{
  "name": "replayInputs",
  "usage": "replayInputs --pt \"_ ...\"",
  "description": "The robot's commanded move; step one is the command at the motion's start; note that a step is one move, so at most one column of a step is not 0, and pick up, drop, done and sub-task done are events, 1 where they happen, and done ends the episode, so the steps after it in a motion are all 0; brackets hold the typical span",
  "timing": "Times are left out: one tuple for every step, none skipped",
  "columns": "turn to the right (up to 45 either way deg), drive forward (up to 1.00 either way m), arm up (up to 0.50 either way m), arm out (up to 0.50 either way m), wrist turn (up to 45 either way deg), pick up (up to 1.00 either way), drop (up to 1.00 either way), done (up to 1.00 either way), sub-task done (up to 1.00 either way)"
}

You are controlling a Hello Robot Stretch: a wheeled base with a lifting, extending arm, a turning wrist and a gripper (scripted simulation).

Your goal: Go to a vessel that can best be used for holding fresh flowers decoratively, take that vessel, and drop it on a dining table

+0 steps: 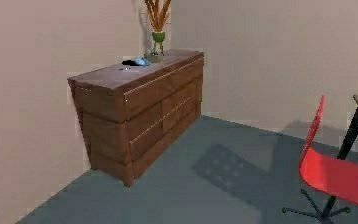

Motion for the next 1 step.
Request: replayInputs --pt "0.0 1.00 0.00 0.00 0.0 0.00 0.00 0.00 0.00"
